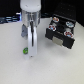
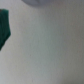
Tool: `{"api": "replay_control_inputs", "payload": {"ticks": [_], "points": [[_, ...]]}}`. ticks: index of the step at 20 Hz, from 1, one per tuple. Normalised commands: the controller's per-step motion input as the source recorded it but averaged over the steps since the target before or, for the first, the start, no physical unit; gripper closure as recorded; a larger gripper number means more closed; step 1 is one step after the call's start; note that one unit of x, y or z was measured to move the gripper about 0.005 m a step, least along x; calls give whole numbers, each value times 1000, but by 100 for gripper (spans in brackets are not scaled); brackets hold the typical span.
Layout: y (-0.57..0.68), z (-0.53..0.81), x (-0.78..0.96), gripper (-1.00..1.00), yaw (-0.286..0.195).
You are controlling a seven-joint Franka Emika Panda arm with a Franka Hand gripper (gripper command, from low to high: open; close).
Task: Open the kcup holder, insert the kcup into the holder, and close the kcup holder
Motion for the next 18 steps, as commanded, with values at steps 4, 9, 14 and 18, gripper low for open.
{"api": "replay_control_inputs", "payload": {"ticks": [4,9,14,18], "points": [[-426,-200,2,-100,-302],[-307,-36,172,-100,-289],[-200,18,63,-100,-114],[-199,49,-1,-100,-52]]}}
